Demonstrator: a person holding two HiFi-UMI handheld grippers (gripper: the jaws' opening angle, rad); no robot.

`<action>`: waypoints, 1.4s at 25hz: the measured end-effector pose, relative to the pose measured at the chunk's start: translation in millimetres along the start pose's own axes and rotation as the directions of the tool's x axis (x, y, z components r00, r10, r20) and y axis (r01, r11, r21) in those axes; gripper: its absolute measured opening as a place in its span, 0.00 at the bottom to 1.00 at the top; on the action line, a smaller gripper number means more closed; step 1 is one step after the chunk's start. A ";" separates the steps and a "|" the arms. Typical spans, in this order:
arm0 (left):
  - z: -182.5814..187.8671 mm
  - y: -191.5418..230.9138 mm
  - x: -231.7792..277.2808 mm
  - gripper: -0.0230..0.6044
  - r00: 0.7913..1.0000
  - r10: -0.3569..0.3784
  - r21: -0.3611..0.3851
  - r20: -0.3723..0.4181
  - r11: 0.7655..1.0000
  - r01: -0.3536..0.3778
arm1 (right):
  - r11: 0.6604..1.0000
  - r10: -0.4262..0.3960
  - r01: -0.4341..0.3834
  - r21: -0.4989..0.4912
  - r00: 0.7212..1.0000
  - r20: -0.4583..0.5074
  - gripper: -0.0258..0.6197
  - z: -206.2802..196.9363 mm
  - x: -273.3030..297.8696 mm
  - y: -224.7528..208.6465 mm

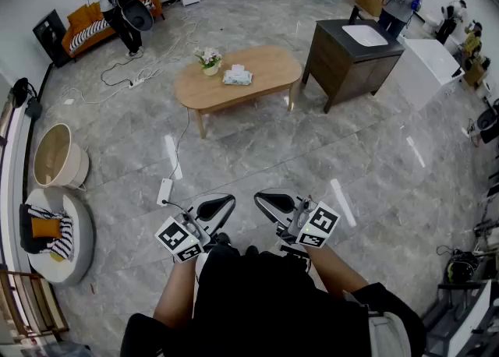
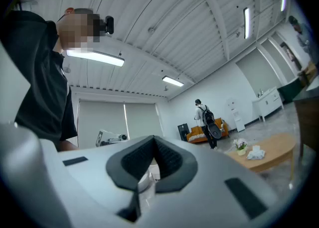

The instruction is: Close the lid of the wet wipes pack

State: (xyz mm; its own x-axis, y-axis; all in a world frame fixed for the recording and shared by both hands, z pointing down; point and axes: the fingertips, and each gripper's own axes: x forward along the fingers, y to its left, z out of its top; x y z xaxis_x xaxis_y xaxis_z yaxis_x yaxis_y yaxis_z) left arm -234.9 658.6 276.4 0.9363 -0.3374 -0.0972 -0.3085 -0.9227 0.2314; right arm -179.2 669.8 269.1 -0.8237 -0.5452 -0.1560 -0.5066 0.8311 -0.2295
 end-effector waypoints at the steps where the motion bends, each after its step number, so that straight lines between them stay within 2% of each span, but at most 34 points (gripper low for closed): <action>1: 0.1 -0.1 -1.0 0.06 1.000 0.001 -0.005 0.002 1.000 -0.001 | 1.000 -0.001 0.001 0.000 1.000 0.002 0.05 0.7 -0.5 0.6; 17: 3.1 -5.2 6.7 0.06 0.999 -0.043 -0.022 0.009 0.999 0.043 | 0.998 -0.050 0.050 -0.028 0.999 0.012 0.06 6.7 -12.2 -5.2; 25: 4.8 1.6 4.6 0.06 0.999 -0.024 -0.050 0.028 0.998 0.025 | 0.998 -0.065 0.065 -0.021 0.998 0.024 0.06 9.4 -17.0 -6.4; 35: 10.2 0.6 -2.4 0.06 1.000 -0.008 -0.031 0.027 0.999 0.009 | 0.994 -0.098 0.100 -0.034 0.994 0.045 0.06 12.8 -31.4 -10.1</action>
State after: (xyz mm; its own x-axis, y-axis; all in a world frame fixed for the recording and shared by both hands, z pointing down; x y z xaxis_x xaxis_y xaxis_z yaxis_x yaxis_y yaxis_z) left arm -239.0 656.9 266.9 0.9339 -0.3349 -0.1254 -0.2949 -0.9195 0.2601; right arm -145.0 677.1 264.0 -0.7575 -0.6286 -0.1762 -0.5946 0.7758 -0.2114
